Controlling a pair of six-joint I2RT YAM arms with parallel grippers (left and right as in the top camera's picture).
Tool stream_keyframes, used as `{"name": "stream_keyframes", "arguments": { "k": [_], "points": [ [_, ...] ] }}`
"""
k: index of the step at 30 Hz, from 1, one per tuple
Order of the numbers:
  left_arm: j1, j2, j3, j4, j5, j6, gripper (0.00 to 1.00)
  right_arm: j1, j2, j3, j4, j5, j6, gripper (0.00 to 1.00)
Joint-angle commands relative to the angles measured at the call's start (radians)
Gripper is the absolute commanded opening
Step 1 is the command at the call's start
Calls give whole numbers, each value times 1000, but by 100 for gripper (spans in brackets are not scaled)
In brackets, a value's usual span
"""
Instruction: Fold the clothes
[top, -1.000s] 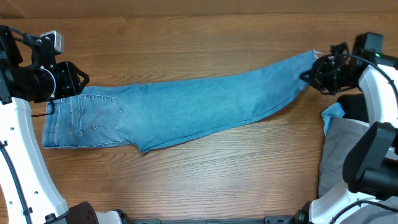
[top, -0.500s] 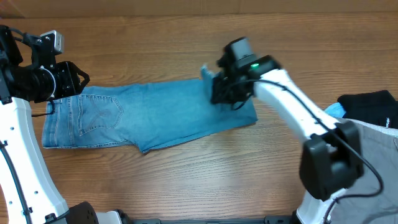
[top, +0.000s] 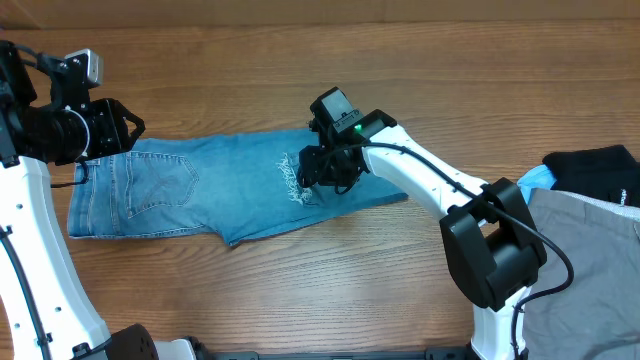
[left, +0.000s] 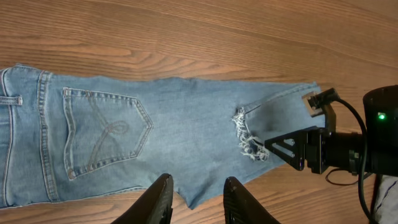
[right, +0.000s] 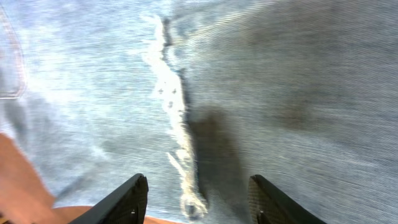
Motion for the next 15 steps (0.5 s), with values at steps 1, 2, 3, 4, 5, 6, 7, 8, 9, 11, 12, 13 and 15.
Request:
{"name": "stream_keyframes", "arguments": {
  "k": [1,2,3,4,5,6,7,8,9,11,12,13,15],
  "points": [
    [-1,-7,14,1,2,22,32,-47,-68,21,7,-42,-12,56],
    [-1,-7,14,1,2,22,32,-63,-80,21,2,-40,-23,56],
    [-1,-7,14,1,2,22,32,-75,-88,21,-5,-31,-22,56],
    [-1,-7,14,1,2,22,33,-106,-102,21,-21,-12,-24,57],
    [-1,-7,14,1,2,22,33,-122,-105,21,-29,-12,-30,58],
    [-1,-7,14,1,2,22,33,-149,-107,21,-53,-11,-39,53],
    [-1,-7,14,1,2,22,33,-167,-107,21,-72,-7,-62,47],
    [-1,-7,14,1,2,22,34,-202,-107,21,-106,31,-79,45],
    [-1,-7,14,1,2,22,35,-231,-107,21,-122,63,-79,46],
    [-1,-6,14,1,2,22,38,-304,-107,21,-128,64,-135,61],
    [-1,-6,14,2,2,22,38,-356,-107,21,-129,39,-188,68],
    [-1,-6,14,1,2,22,39,-420,-107,21,-131,-13,-266,78],
    [-1,-6,14,1,2,22,43,-496,-105,21,-140,-74,-349,83]
  ]
}}
